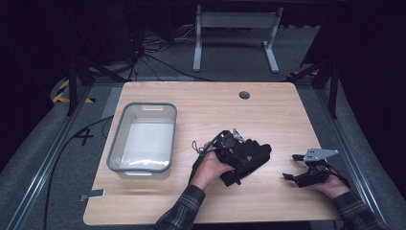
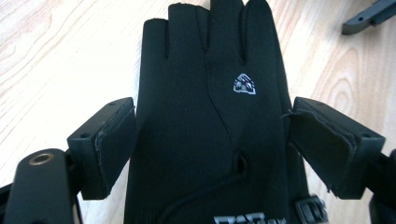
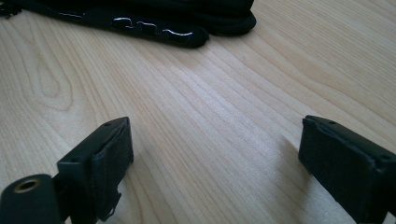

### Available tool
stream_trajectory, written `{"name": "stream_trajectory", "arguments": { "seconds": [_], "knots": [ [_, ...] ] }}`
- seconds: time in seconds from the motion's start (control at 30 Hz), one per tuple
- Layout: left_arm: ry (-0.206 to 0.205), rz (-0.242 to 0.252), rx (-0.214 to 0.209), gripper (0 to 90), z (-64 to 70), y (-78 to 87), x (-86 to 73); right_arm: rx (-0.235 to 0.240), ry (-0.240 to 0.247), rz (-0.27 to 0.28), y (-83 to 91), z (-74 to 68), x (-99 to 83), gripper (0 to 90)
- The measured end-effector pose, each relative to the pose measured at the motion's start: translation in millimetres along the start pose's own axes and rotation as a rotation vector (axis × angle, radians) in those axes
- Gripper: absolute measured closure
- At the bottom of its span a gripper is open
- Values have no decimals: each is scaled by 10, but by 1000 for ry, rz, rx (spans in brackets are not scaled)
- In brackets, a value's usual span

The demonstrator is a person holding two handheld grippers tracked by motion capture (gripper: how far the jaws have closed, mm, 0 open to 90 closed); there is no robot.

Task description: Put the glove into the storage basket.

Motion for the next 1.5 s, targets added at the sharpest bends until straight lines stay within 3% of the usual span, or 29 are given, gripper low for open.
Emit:
{"name": "stream_trajectory", "arguments": {
  "seconds": [0.33, 0.43, 0.63, 0.77, 0.87, 0.9, 0.93, 1.0, 1.2, 1.5],
  "knots": [
    [-46, -80, 22, 148, 16, -204, -70, 0, 0, 0, 0, 0, 0, 105],
    [-44, -92, 35, 145, 19, -231, -92, 0, 0, 0, 0, 0, 0, 105],
    [-43, -99, 23, 157, 34, -262, -125, 0, 0, 0, 0, 0, 0, 105],
    [-24, -89, -1, 218, 53, -258, -141, 0, 0, 0, 0, -1, 0, 105],
    [-36, -90, -4, 261, 70, -243, -140, 0, 0, 0, 0, 0, 0, 105],
    [-36, -86, -7, 336, 85, -241, -134, 0, 0, 0, 0, 0, 0, 105],
    [-41, -89, -15, 336, 98, -235, -134, 0, 0, 0, 0, 0, 0, 105],
    [-61, -91, -35, 440, 134, -217, -125, 0, 1, 0, 0, 0, 0, 105],
    [-108, -113, -19, 662, 184, -182, -107, 0, 1, 0, 0, 0, -1, 105],
    [-30, -101, -45, 712, 183, -140, -88, 0, 0, 0, 0, 0, 0, 105]
  ]
}}
Point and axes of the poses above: each handheld gripper's, and its own axes: y roughly backward along the jaws, x roughly out of its top, z roughly to its right, the point moved 9 cm from there along -y, roughly forward along the jaws, and after that the axes turned 10 degrees about -y, right-handed, at the moved point
